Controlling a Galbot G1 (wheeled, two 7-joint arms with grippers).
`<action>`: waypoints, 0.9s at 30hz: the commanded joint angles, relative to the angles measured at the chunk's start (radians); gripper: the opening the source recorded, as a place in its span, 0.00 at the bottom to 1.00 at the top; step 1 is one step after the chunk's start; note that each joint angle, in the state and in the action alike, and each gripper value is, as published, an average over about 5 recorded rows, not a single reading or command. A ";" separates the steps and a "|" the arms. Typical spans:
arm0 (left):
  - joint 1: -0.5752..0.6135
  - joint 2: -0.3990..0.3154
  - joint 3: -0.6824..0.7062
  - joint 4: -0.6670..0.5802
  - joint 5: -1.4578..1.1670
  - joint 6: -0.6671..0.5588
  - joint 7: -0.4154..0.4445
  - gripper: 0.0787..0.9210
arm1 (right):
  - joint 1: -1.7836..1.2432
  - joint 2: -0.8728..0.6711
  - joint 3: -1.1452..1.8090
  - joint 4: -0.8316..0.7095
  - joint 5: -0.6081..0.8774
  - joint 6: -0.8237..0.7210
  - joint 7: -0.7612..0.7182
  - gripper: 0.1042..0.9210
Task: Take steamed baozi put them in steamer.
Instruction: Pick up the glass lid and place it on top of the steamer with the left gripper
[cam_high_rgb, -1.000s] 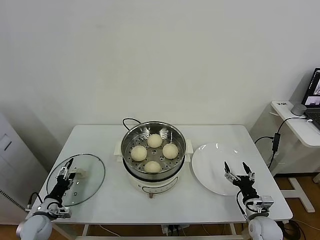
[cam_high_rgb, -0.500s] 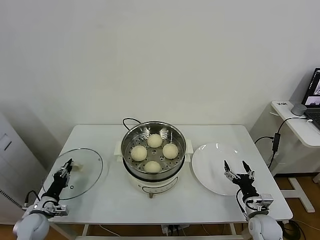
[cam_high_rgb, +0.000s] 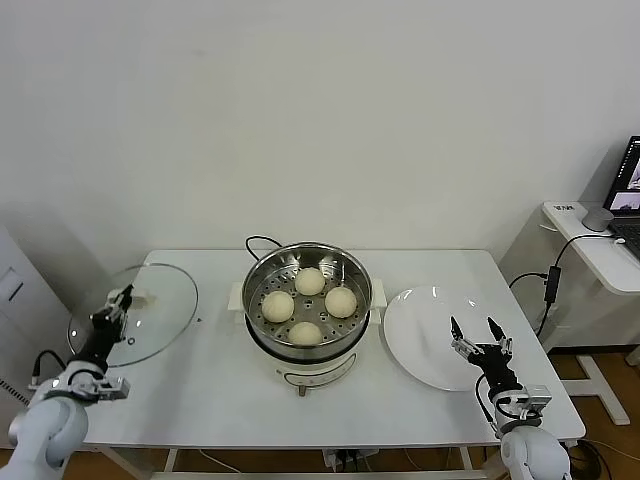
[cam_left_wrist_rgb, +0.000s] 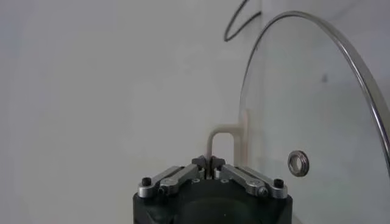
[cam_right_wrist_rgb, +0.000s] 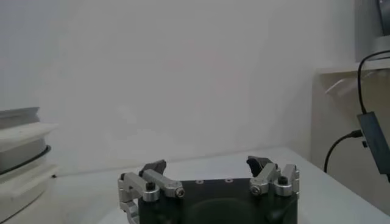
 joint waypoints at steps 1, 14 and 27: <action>-0.008 0.127 0.104 -0.329 -0.140 0.305 0.208 0.03 | 0.003 -0.003 0.000 0.002 0.002 -0.001 -0.001 0.88; -0.146 0.180 0.497 -0.499 0.022 0.707 0.348 0.03 | 0.013 -0.008 -0.004 -0.009 0.001 -0.002 -0.001 0.88; -0.322 0.021 0.753 -0.434 0.180 0.842 0.403 0.03 | 0.026 -0.014 -0.009 -0.030 -0.006 -0.007 0.002 0.88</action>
